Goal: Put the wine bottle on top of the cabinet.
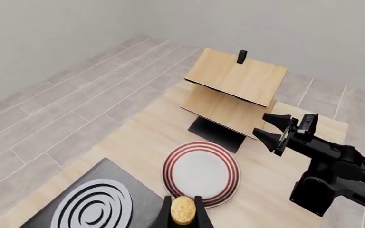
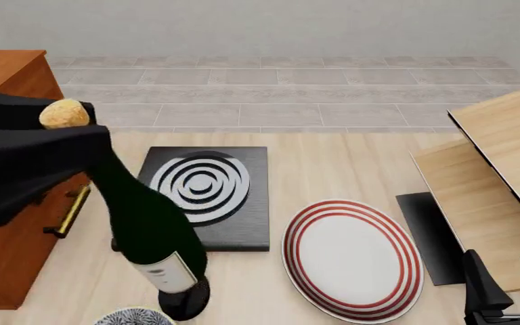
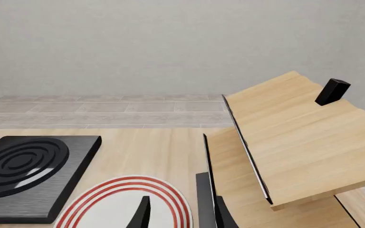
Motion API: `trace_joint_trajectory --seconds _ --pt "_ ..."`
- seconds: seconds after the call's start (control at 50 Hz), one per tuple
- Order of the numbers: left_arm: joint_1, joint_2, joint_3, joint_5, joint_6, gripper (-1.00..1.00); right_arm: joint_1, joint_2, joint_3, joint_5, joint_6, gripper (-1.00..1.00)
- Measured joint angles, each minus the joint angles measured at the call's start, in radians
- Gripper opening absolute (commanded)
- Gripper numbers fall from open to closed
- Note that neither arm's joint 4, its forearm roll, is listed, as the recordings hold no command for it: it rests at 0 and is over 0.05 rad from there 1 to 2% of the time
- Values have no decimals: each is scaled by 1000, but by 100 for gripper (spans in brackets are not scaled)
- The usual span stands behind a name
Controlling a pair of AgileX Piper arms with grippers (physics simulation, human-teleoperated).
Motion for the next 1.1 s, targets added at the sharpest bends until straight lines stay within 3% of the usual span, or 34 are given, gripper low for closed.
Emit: trace_joint_trajectory --seconds 0.5,1.1 --pt "118 39 -203 187 43 -100 0 0 0 0 0 100" --pt "249 148 -445 304 54 -100 0 0 0 0 0 100"
